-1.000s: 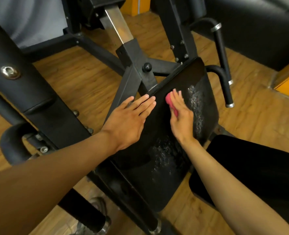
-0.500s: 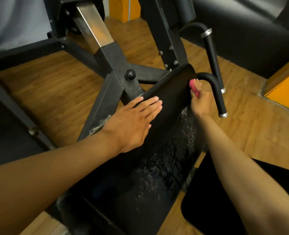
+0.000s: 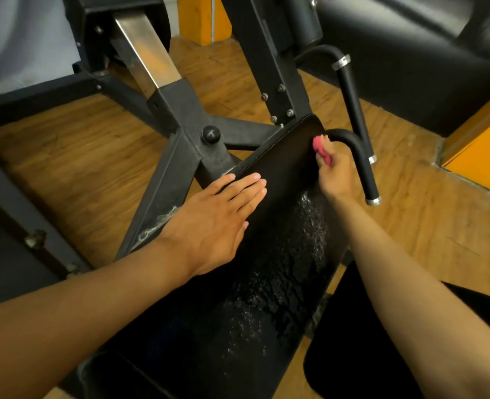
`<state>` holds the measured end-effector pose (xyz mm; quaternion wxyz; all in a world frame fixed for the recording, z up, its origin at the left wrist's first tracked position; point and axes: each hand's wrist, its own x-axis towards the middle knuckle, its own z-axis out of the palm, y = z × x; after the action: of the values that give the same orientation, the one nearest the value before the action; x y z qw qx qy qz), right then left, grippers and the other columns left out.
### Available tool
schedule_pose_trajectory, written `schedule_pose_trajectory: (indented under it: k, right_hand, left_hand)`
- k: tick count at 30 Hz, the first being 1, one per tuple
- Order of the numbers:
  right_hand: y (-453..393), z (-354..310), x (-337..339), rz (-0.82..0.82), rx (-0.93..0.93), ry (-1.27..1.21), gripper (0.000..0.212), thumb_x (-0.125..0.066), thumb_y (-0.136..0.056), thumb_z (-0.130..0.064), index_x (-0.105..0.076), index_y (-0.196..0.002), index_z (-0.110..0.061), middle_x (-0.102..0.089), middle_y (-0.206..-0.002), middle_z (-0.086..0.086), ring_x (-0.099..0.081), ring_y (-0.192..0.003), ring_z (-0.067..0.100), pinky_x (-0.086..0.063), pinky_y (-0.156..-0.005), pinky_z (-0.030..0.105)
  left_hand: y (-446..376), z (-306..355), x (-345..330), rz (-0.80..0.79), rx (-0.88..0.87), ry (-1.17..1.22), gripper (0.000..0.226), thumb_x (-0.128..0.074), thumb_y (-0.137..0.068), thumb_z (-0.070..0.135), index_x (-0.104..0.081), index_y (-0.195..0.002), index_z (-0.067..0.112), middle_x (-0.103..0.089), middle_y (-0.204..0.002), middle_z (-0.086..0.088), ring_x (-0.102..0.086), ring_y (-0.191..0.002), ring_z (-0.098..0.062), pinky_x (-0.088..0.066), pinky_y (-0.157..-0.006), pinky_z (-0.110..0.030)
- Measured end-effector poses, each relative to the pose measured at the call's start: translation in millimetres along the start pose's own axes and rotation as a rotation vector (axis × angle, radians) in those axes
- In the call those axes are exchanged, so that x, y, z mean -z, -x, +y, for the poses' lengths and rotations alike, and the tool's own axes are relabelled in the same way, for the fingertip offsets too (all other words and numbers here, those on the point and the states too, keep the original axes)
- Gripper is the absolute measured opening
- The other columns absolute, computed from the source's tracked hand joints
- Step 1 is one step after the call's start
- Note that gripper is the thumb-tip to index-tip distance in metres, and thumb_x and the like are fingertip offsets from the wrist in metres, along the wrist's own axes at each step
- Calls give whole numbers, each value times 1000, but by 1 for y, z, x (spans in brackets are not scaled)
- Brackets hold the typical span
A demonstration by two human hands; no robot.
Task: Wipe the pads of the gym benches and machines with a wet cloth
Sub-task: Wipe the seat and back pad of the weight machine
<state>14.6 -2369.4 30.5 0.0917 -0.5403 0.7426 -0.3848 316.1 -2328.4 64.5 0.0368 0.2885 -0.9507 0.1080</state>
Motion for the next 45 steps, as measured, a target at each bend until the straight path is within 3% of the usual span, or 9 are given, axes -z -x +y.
schedule_pose_trajectory:
  k: [4,9,13,18,24,28,34,39,45]
  right_hand:
    - [13,23,-7,-39,40,-99,45,-49,-101,8,-56,-143,-5,-45,-152,0,-33,-148,15,-25,-117,11]
    - [-38,19,0,-33,6,-69,39,-51,-103,-2,-59,-140,-12,-53,-149,2,-40,-145,11,-33,-123,37]
    - [-27,9,11,-94,191,106,55,-56,-104,-19,-38,-155,-29,-60,-140,-4,-51,-132,5,-39,-114,27]
    - [-80,-41,7,-22,190,106,35,-58,-99,1,-66,-132,-8,-66,-134,7,-54,-128,8,-32,-104,5]
    - [-125,-84,15,-471,287,680,24,-57,-100,-7,-73,-114,-19,-62,-133,4,-54,-128,25,-38,-106,34]
    - [-81,-113,23,-689,524,606,27,-58,-101,-10,-72,-122,-19,-70,-128,1,-60,-125,22,-44,-110,38]
    - [-61,-100,29,-690,621,532,39,-57,-99,-1,-67,-131,-20,-62,-138,-4,-51,-135,13,-30,-113,17]
    - [-84,-93,23,-560,362,594,29,-53,-102,-9,-69,-122,-22,-66,-126,11,-59,-120,33,-44,-107,42]
    - [0,-136,25,-702,660,481,31,-52,-104,-15,-66,-131,-23,-63,-138,-3,-54,-131,14,-42,-111,35]
  left_hand:
    - [0,-1,-2,17,7,4,66,-17,-107,39,5,-163,13,12,-171,-2,18,-157,-15,9,-128,-40]
    - [0,0,0,7,13,3,65,-16,-108,39,8,-163,15,15,-171,0,21,-156,-14,10,-127,-39]
    - [0,1,2,4,25,22,66,-15,-107,39,10,-163,15,18,-170,0,22,-155,-14,14,-125,-39]
    - [0,1,-1,42,38,57,65,-18,-108,39,7,-163,16,15,-170,0,19,-156,-14,17,-122,-38]
    - [0,1,0,32,36,39,66,-18,-108,38,10,-163,15,18,-170,-1,21,-156,-15,18,-121,-39]
    - [1,2,4,15,36,-23,65,-15,-109,37,14,-162,12,21,-169,-4,23,-155,-17,22,-119,-39]
    - [14,8,8,19,46,-58,64,-15,-110,35,13,-161,8,20,-169,-8,20,-156,-21,23,-116,-41]
    - [47,15,8,31,118,-18,67,-16,-110,38,19,-159,8,26,-167,-8,25,-155,-21,24,-117,-42]
    - [83,25,10,20,132,-62,69,-11,-109,39,23,-157,3,31,-165,-14,27,-154,-25,26,-119,-45]
